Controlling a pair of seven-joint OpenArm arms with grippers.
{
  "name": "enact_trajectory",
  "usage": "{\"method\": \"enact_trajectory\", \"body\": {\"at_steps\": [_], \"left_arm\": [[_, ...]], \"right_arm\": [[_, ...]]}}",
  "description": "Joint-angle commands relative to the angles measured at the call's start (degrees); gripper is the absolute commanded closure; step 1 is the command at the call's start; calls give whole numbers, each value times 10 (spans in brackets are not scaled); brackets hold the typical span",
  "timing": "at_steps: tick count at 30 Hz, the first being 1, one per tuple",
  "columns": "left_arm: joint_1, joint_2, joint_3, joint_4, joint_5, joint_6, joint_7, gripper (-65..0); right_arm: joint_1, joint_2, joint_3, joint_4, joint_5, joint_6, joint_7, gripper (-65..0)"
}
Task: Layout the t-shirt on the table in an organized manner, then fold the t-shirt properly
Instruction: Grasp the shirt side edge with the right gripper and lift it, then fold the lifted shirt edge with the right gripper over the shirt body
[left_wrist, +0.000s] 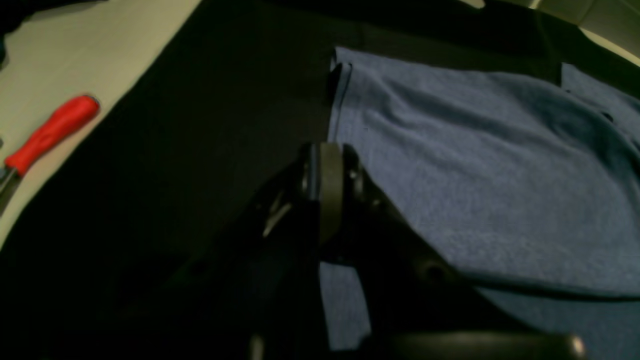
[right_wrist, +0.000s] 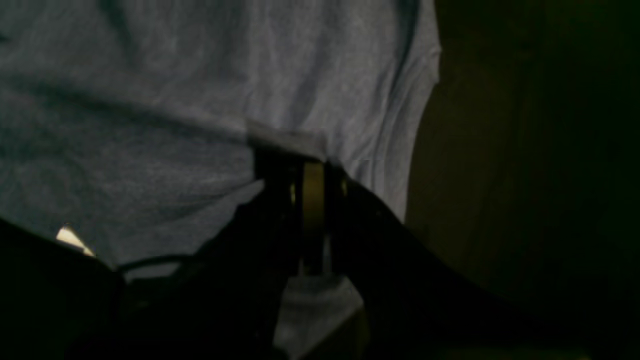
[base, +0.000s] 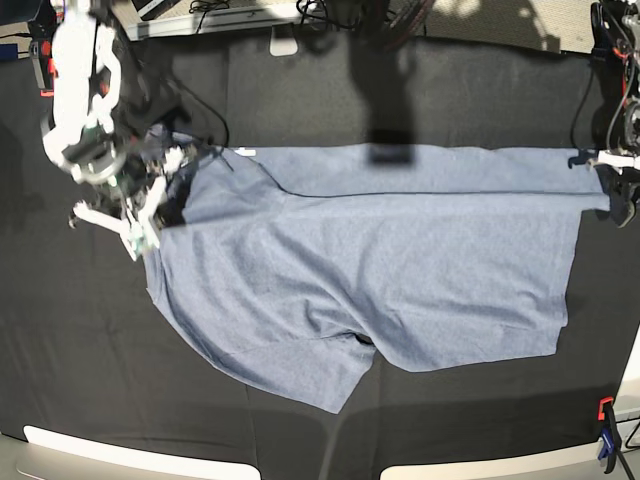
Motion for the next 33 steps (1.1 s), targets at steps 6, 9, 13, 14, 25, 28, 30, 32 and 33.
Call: {"method": "enact_trajectory", "body": {"at_steps": [6,9,13,14,25,28,30,32,33], "left_arm": [[-40,8,-4,9,27,2,-16,0],[-50,11,-4,9,27,3,-16,0],[-59,11,-4,8,66,5,-16,0],[-59,11,-4,8,65,5,-16,0],[-57,11,-4,9,65,5,-16,-296],[-57,11,-4,9,65,5,-16,-296],[-55,11,-4,9,65,4,-16,-296],[-50,11,-4,9,65,2,-16,-296],[-45,11,-4,9,64,2,-16,-296]], "right_arm": [[62,7,-26,-31,1,-7,19,0],[83,7,-42,-67,-6,-7,28,0],[105,7,-50,-92,-5,-7,28,0],[108,7,-50,-93,-5,-7,28,0],[115,15,-49,-89,14,-7,9,-243],[115,21,-47,-66,46,-6,-25,-243],[113,23,-42,-38,55,-6,-42,-242],[109,22,-29,-4,73,-6,-58,-242],[105,22,-20,10,86,-6,-66,-242]]}}
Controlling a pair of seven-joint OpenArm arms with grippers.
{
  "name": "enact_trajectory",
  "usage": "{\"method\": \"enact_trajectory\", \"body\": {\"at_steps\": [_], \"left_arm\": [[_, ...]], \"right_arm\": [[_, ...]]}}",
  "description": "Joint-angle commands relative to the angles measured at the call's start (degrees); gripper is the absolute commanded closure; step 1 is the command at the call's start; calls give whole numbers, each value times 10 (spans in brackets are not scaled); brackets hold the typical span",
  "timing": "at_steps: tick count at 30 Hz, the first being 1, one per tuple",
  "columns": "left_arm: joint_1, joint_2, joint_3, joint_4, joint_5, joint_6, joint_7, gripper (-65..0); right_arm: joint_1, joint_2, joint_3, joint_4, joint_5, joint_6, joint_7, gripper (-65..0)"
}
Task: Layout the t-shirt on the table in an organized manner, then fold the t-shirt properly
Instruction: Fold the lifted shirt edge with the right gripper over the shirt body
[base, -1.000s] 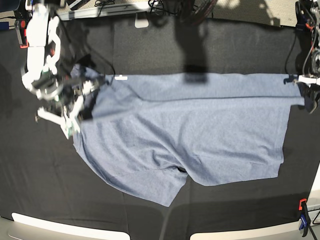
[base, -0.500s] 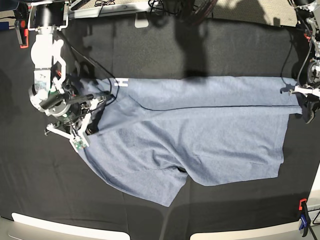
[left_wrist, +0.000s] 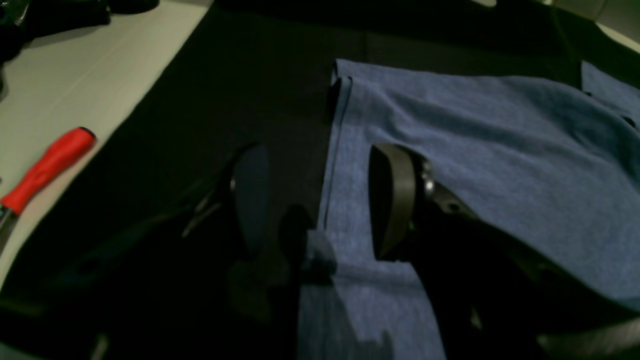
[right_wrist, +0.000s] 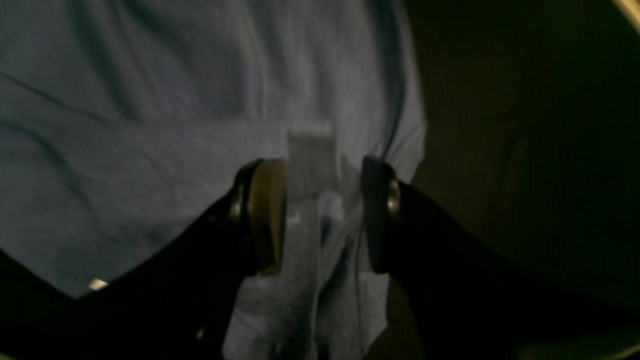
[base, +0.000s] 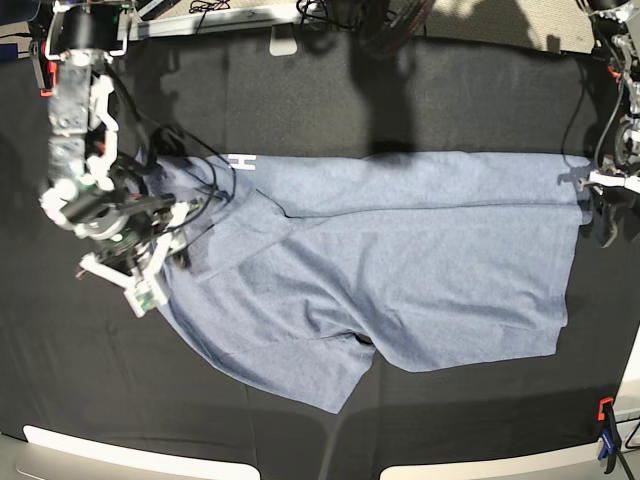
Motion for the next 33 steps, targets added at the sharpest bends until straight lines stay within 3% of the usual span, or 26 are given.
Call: {"method": "enact_trajectory", "body": {"at_steps": [1,6,12,18,24,33], "left_arm": [[5,-11,-3,10,-12,-8,-15,-296],[52,-11,-4,10,-12,-15,-44,-296],[105,-11,-4,10,-14,-14,-54,-296],[94,-11,-4,10,-71,48,29,-296],[45,-10,-4,1,-129,47,139,-296],[11,-11,-4,-104,-128,44,148,-296]], "right_arm": [[3,7,14,22,13,-1,3,-242],[-45,7,73,56,63,-1,-19,-242],[-111,7,112,56,70,-1,-25,-241],[-154,3,116,56,69,-1,-23,-241],[-168,3,116,56,76,-1,-24,-241],[-168,4,116,56,76,-1,-23,-241]]}}
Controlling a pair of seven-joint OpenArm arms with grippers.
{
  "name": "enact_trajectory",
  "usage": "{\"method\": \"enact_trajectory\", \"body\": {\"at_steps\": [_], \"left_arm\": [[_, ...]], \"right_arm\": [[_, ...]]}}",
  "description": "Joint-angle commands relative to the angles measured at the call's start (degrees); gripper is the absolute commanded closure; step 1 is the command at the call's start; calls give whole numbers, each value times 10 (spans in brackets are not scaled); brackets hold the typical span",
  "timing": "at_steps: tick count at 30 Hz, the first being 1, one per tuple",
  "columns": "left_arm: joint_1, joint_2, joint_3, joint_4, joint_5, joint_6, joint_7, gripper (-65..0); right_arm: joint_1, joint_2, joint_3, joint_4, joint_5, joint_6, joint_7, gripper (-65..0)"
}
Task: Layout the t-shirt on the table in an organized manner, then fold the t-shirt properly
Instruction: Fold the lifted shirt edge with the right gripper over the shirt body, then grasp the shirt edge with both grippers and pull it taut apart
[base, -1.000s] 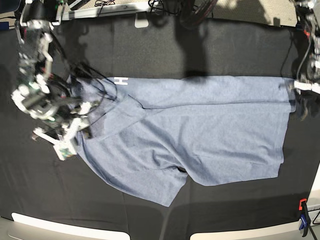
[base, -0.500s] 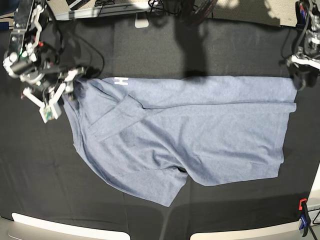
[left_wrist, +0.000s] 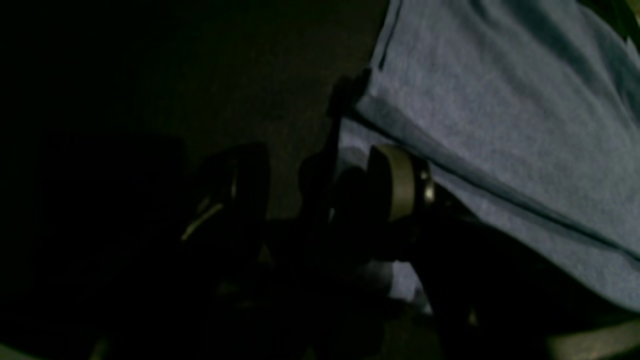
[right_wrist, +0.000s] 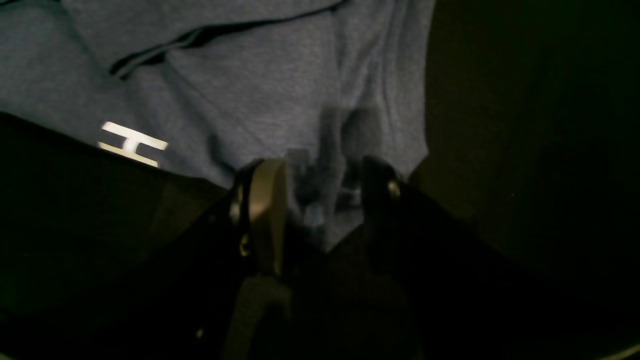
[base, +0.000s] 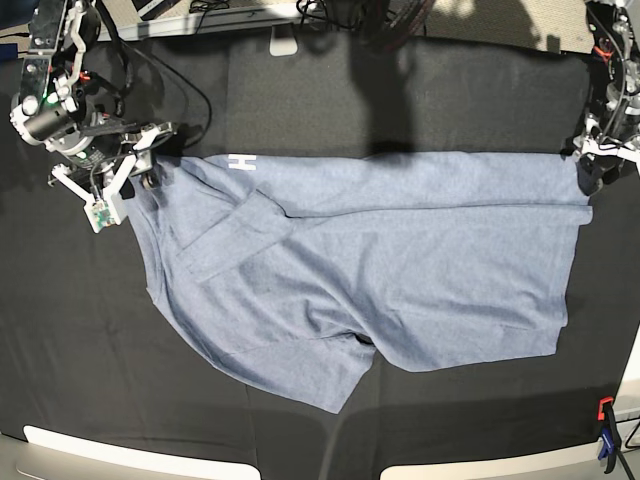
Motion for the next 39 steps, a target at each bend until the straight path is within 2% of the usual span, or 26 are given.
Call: {"method": "enact_trajectory", "body": {"at_steps": [1,4,6,9,12,13,17,19,21,24,27,31,35,39], "left_arm": [[2,-8,-2,4,1,-15,5,-296],[6,-8,-2,7,1,-85,18,-289],[7,-8,-2,8,2,-111,42,-269],[8,-8,-2,8,2,-110,56,-192],[8,-9,-2,8,1,-110,52,-30],[8,-9,-2,8,2,-110,49,0],[8,-8,-2,8,2,-110,47,0],[8,-8,-2,8,2,-110,47,0],[8,-8,-2,8,2,-110,45,0],[8,-8,-2,8,2,-110,40,0],[8,-8,-2,8,2,-110,38,0],[8,-8,-2,8,2,-110,38,0],[8,-8,-2,8,2,-110,35,0],[8,-8,-2,8,1,-110,31,0]], "right_arm": [[5,6,3,10,4,-1,12,-241],[5,6,3,10,4,-1,12,-241],[5,6,3,10,4,-1,12,-241],[5,6,3,10,4,-1,12,-241],[5,6,3,10,4,-1,9,-241],[5,6,3,10,6,-2,4,-241],[5,6,3,10,71,-2,-41,-241],[5,4,3,10,90,-20,-59,-241],[5,-9,4,9,76,-56,-60,-241],[7,-42,4,-7,44,-77,-55,-242],[6,-70,8,-31,44,-76,-55,-242],[6,-86,30,-33,42,-75,-60,-242],[6,-102,78,-33,31,-75,-60,-242],[7,-106,131,-33,31,-74,-32,-242]]}}
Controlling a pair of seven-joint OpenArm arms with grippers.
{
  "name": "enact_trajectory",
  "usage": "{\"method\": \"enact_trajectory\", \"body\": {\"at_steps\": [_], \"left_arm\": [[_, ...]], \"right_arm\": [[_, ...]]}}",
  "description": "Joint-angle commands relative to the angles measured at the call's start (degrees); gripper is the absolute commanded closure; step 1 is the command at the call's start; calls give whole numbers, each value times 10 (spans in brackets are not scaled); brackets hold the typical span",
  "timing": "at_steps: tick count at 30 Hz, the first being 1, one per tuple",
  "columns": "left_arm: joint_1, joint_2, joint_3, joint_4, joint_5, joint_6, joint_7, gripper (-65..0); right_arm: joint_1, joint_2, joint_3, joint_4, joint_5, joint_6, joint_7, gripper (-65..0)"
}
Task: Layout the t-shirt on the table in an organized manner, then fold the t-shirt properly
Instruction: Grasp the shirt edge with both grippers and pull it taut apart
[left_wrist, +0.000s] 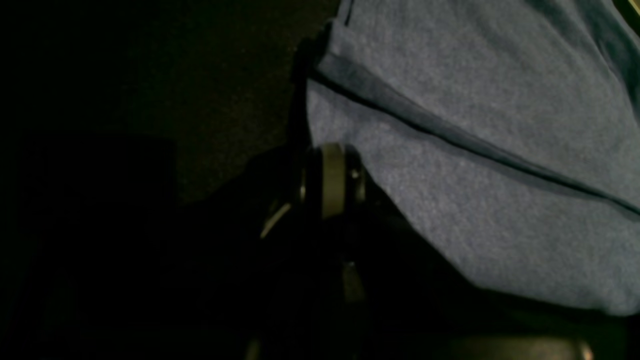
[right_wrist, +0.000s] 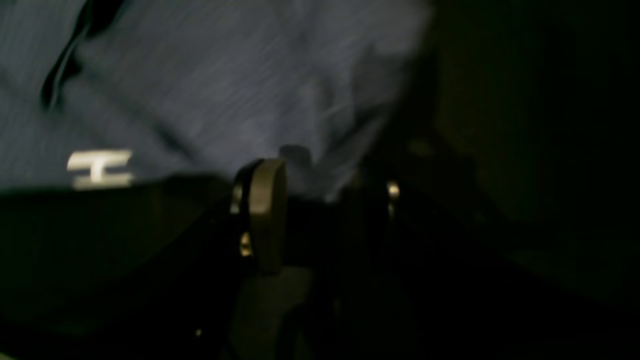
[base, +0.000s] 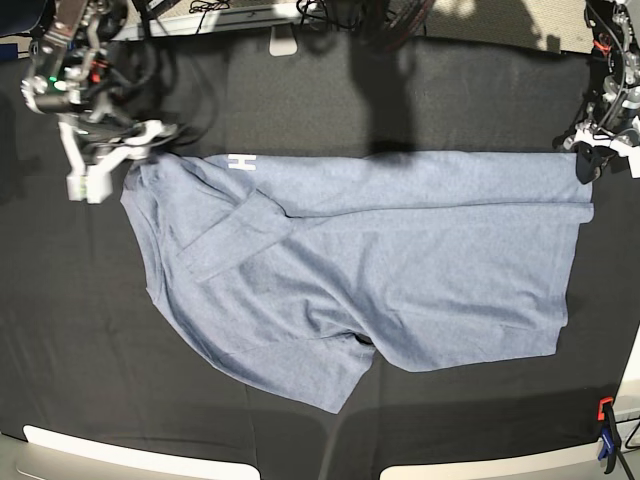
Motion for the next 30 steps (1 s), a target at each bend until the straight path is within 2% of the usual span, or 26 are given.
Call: {"method": "enact_trajectory", "body": {"at_steps": [1,3,6,8,10,15,23,30], "left_arm": [[-2,-8,-1,6,-3,-3,-5,0],[-2,-8,-1,6,-3,-3,-5,0],[-2,-8,-1,6,-3,-3,-5,0],[-2,-8,-1,6,-3,-3,-5,0],[-2,-9,-1,6,-3,-3,-5,0],[-2,-9,-1,6,-3,-3,-5,0],[-2,-9,-1,6,-3,-3,-5,0],[-2,-8,-1,6,-3,-3,-5,0]], "right_arm": [[3,7,13,9,3,2,16,-242],[3,7,29,9,4,2,16,-242],[3,6,42,9,19,3,-37,-242],[1,5,43,7,41,20,-60,-242],[2,-5,43,-10,61,40,-47,-243],[3,-22,43,-77,68,41,-10,-243],[3,-22,47,-86,50,40,-14,-242],[6,-22,92,-86,51,40,13,-242]]}}
